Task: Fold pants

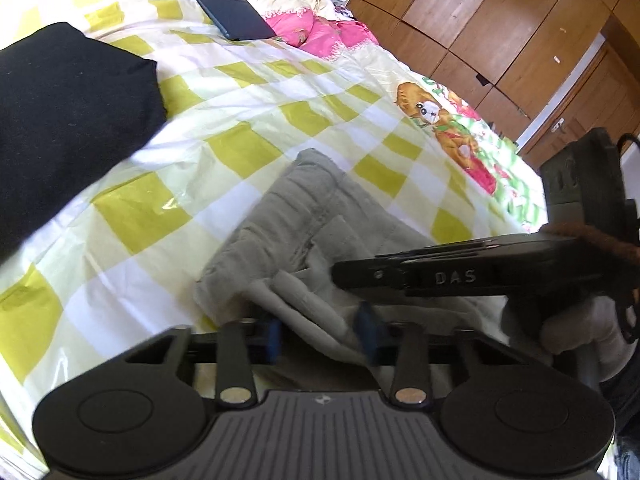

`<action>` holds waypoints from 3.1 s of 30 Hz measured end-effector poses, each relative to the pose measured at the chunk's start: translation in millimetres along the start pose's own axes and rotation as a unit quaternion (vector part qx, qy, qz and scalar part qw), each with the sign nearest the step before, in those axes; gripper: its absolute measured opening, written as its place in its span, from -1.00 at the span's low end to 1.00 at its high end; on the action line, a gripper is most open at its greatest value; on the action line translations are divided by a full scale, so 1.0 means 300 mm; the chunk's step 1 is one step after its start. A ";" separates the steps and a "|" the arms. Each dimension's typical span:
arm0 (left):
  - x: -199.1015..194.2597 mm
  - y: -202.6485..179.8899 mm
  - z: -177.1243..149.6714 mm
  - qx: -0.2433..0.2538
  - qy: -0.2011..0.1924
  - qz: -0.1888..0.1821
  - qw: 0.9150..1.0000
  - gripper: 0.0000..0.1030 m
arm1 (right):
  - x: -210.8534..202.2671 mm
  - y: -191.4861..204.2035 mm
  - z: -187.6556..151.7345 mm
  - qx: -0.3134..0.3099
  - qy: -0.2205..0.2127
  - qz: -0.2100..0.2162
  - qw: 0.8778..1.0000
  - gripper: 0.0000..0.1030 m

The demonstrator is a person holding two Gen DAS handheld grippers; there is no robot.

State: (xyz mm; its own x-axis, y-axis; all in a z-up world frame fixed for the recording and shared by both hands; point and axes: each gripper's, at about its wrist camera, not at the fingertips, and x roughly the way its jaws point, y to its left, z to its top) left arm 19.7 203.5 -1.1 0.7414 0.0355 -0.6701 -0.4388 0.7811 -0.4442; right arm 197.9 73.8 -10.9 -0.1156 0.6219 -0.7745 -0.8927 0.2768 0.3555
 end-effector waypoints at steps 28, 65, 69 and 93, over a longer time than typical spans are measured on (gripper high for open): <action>-0.169 0.038 0.017 0.103 -0.087 0.029 0.990 -0.49 | -0.318 0.075 -0.029 0.016 -0.172 -0.157 0.972 -0.15; -0.030 -0.358 -0.118 0.359 0.011 -0.042 0.932 -0.19 | -0.652 -0.075 -0.923 0.420 -0.227 -0.137 0.868 -0.10; 0.040 -0.484 -0.098 0.426 0.025 -0.076 0.901 -0.16 | -0.638 -0.075 -0.932 0.429 -0.224 -0.121 0.867 -0.09; 0.284 -0.709 -0.060 0.488 0.041 -0.094 0.867 -0.06 | -0.609 -0.136 -0.988 0.458 -0.241 -0.031 0.855 -0.50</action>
State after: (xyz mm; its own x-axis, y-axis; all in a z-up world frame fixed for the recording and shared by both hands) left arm 167.0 29.1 25.6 0.6968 -0.1624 -0.6986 0.3538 0.9251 0.1378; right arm 126.4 -268.3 -39.0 0.3096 0.7539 -0.5795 -0.1503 0.6406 0.7530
